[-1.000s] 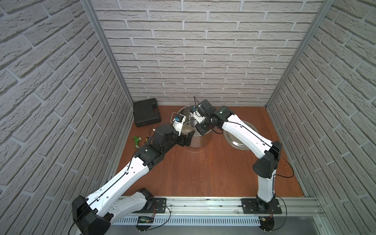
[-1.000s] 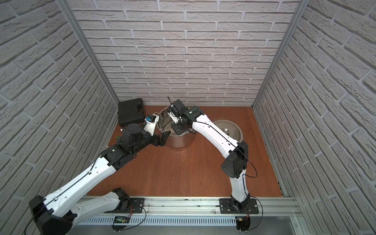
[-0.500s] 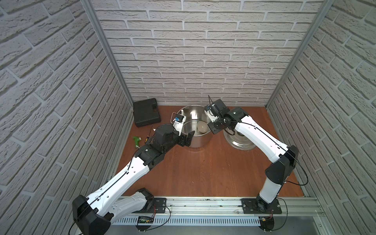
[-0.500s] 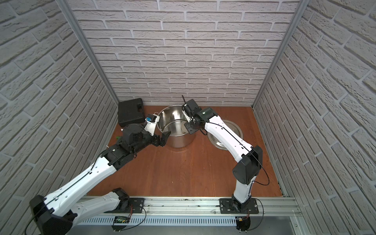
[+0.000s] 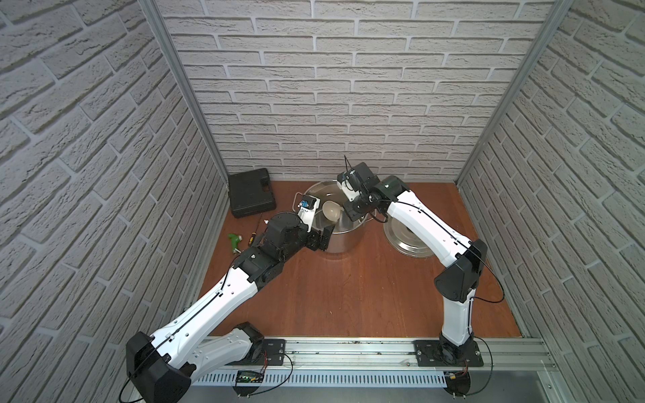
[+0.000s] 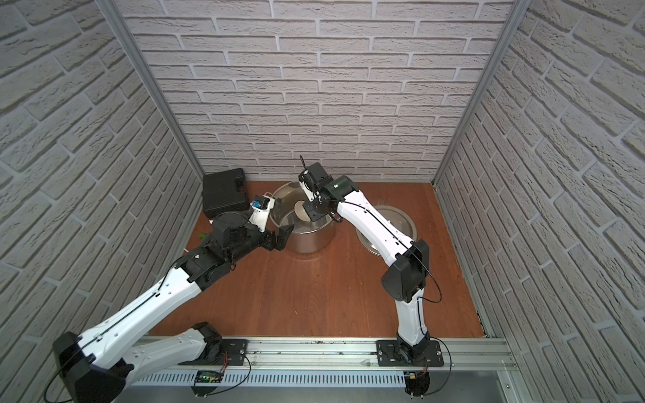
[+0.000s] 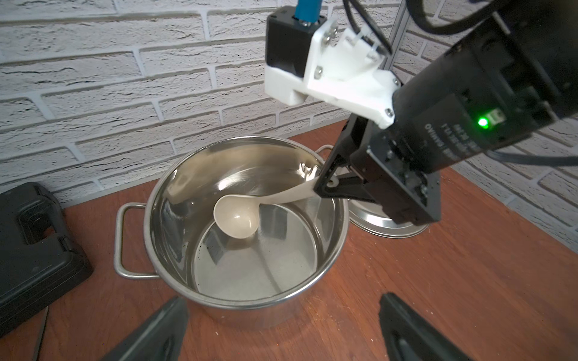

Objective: Stir the soup with a spoon
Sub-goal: Stir the soup in the pan with a stick.

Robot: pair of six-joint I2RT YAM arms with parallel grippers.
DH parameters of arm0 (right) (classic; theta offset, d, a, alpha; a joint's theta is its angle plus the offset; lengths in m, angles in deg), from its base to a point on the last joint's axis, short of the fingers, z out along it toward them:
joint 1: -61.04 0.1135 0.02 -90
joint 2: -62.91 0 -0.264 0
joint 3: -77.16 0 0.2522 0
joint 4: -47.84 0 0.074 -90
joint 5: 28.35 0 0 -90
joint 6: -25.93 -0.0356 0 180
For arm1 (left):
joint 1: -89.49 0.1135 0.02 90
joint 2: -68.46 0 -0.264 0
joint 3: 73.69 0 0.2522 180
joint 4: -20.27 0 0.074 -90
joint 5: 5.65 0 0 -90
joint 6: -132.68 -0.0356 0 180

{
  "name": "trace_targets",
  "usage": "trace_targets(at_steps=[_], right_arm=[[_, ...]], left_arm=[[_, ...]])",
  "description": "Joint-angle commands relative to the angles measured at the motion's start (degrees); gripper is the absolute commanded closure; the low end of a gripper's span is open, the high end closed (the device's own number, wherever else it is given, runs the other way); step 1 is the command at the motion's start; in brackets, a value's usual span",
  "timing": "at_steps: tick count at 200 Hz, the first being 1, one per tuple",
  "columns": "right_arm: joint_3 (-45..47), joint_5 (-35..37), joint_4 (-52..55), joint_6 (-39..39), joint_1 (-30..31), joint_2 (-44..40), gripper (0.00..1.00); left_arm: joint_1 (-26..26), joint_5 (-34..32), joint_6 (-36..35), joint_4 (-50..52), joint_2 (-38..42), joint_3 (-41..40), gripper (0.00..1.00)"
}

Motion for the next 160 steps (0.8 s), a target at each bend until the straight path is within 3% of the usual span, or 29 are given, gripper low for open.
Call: trace_targets(at_steps=[1, 82, 160], right_arm=[[-1.02, -1.74, 0.30, -0.26, 1.54, -1.18, 0.97], [11.45, 2.07, -1.22, 1.81, -1.47, -10.78, 0.97], [3.05, 0.16, -1.50, 2.08, -4.89, -4.84, 0.97]], left_arm=[[-0.27, 0.30, 0.31, -3.63, -0.26, 0.13, 0.02], [-0.76, -0.04, 0.92, -3.75, -1.49, 0.88, 0.02], [-1.45, -0.78, 0.92, -3.71, -2.65, 1.64, 0.02]])
